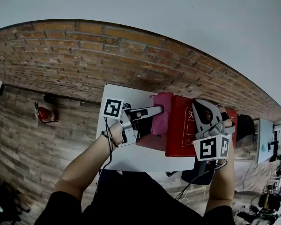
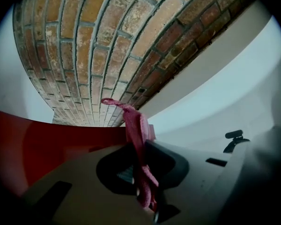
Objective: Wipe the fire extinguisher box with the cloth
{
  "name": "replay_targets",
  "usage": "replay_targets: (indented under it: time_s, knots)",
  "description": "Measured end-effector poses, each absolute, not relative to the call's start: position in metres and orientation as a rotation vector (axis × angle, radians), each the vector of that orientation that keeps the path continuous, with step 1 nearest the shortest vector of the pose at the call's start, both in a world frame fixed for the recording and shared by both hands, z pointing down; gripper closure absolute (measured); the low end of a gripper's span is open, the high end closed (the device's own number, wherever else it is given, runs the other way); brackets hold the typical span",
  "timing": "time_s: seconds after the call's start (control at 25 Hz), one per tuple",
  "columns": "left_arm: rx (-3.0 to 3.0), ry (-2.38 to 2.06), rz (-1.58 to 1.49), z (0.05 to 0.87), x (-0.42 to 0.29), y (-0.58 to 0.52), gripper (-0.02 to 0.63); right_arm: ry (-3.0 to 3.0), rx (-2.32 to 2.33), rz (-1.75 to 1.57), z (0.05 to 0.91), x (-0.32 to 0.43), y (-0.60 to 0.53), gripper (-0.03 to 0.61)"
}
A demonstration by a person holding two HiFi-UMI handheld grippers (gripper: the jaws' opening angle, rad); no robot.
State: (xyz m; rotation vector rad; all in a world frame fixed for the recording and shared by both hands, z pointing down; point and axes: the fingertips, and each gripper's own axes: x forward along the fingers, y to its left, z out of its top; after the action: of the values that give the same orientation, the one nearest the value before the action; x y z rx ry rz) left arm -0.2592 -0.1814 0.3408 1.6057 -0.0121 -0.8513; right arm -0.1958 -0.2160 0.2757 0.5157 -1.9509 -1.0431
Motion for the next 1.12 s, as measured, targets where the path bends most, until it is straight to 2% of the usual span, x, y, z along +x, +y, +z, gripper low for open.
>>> replay_targets:
  time_s: [1.12]
  knots:
    - [1.858, -0.422, -0.574, 0.394, -0.248, -0.193, 0.545, -1.971, 0.539, -1.018, 0.276, -0.196, -0.217, 0.56]
